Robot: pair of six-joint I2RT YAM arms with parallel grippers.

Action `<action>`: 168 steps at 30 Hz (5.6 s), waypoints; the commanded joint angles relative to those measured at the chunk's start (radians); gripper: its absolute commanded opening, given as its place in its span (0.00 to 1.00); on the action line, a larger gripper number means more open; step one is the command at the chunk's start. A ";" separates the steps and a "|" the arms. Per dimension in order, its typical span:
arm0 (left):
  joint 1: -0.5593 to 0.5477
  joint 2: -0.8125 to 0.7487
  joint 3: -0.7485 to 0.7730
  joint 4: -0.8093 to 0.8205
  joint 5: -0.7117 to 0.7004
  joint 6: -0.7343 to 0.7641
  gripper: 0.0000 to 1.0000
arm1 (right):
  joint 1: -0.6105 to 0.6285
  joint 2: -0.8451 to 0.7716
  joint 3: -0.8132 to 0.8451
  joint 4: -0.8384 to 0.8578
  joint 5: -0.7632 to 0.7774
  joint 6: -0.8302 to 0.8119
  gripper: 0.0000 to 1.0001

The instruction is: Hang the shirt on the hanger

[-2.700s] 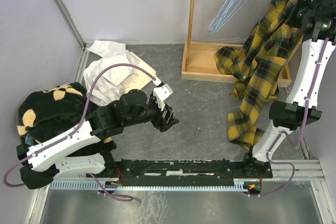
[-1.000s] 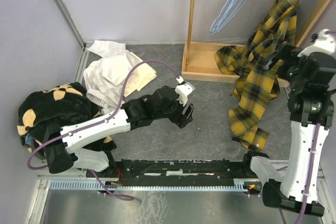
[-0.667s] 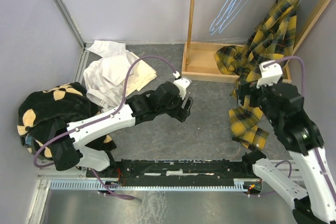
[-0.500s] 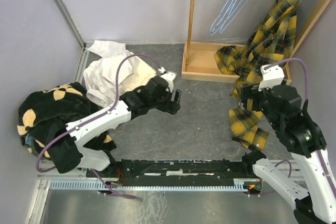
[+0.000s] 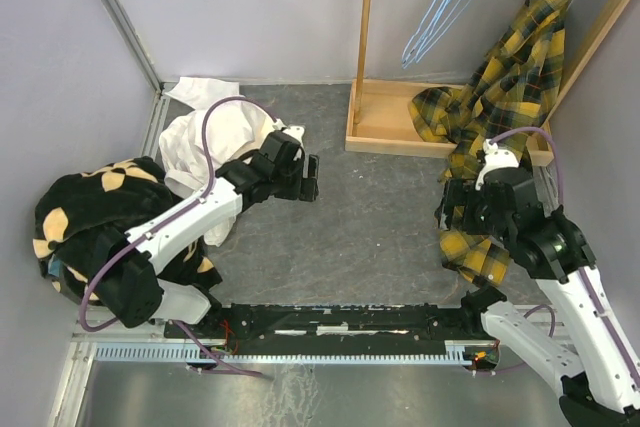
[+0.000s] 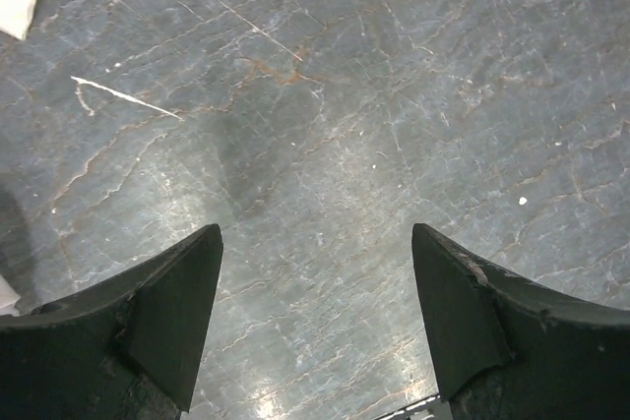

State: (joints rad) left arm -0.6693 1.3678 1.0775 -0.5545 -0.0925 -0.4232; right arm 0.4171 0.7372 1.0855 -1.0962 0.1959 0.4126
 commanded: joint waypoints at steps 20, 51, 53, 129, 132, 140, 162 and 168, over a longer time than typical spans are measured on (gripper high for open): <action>0.020 -0.155 -0.042 0.051 -0.146 0.005 0.88 | 0.193 0.112 -0.304 0.042 0.482 0.584 0.93; 0.023 -0.215 -0.082 0.033 -0.116 -0.013 0.87 | -0.045 0.561 -0.449 0.643 0.307 0.536 0.08; 0.025 -0.218 -0.082 0.027 -0.120 -0.014 0.87 | -0.058 0.565 -0.419 0.670 0.307 0.494 0.00; 0.039 -0.389 -0.198 -0.029 -0.143 -0.034 0.86 | -0.032 1.345 0.541 0.936 -0.099 -0.082 0.57; 0.040 -0.389 -0.188 -0.037 -0.147 -0.029 0.86 | 0.002 1.393 0.604 0.885 -0.074 -0.077 0.57; 0.039 -0.411 -0.181 -0.058 -0.156 -0.028 0.86 | 0.052 1.474 0.685 0.834 -0.068 -0.046 0.57; 0.040 -0.444 -0.194 -0.070 -0.159 -0.021 0.86 | 0.040 1.294 0.478 1.096 0.117 -0.040 0.44; 0.041 -0.447 -0.198 -0.070 -0.158 -0.019 0.86 | 0.040 1.453 0.769 0.735 0.210 -0.032 0.45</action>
State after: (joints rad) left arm -0.6342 0.9413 0.8757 -0.6426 -0.2352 -0.4404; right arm 0.4622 2.1162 1.6962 -0.1539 0.3111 0.3702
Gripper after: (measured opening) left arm 0.866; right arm 0.447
